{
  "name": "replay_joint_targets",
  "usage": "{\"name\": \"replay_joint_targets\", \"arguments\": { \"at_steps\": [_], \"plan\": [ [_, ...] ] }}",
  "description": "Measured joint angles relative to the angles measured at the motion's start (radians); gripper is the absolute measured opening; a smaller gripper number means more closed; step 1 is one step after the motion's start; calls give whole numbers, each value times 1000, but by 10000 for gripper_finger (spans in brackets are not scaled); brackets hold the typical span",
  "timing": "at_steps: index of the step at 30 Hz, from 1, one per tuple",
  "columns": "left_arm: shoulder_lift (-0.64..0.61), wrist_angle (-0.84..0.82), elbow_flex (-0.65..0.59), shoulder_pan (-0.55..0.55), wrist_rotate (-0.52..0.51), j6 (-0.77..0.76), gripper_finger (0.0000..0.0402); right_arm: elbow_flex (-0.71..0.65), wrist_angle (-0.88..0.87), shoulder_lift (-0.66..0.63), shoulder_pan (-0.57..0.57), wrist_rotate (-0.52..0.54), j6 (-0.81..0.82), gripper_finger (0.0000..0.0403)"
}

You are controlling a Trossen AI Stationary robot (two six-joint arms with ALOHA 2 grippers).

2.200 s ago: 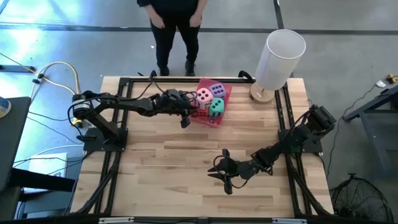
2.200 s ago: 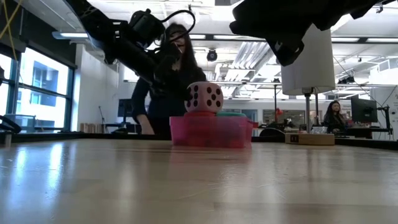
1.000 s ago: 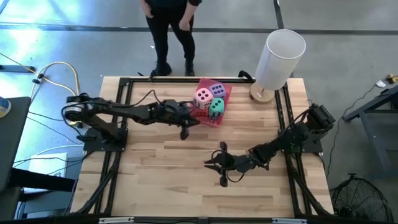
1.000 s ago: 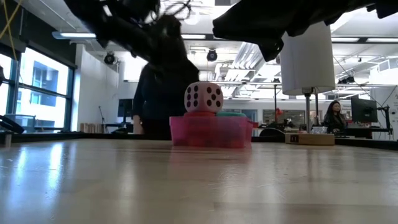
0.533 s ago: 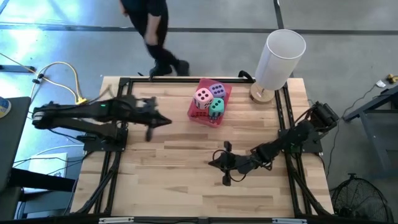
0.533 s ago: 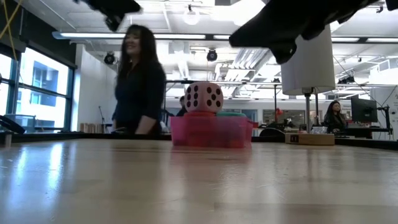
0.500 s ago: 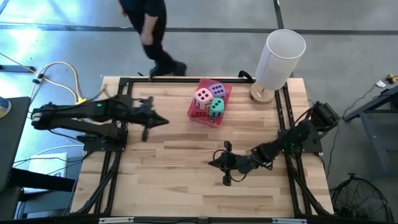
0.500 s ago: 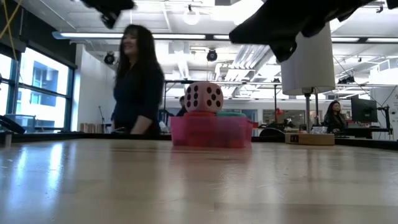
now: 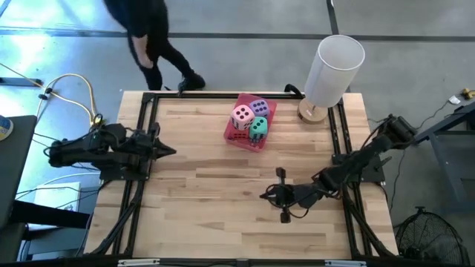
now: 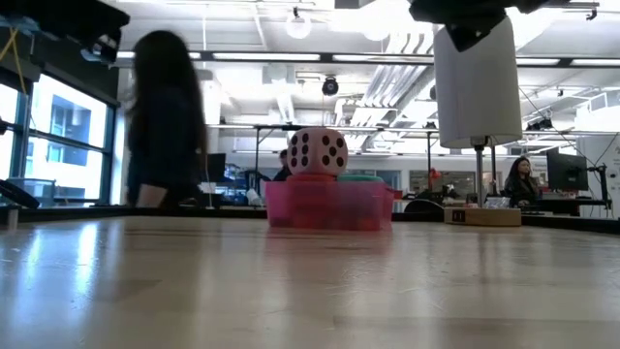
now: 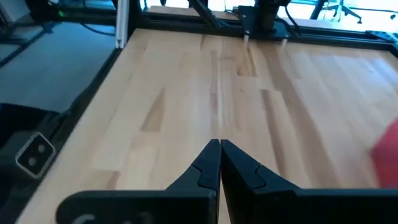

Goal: Pick & Place Dice
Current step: Return to Home Position

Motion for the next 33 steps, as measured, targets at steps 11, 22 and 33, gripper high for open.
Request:
{"name": "replay_joint_targets", "arguments": {
  "at_steps": [11, 22, 33],
  "plan": [
    [-106, 95, -150, 0, 19, -110, 0, 0, -382, -327, -12, 55, 3, 2],
    [-111, 253, -292, 0, 23, -132, 0, -276, -175, -748, -87, 44, -38, 2],
    [-110, 429, -429, 0, 20, -130, 0, -626, 290, -862, -275, -308, -88, 2]
  ]
}}
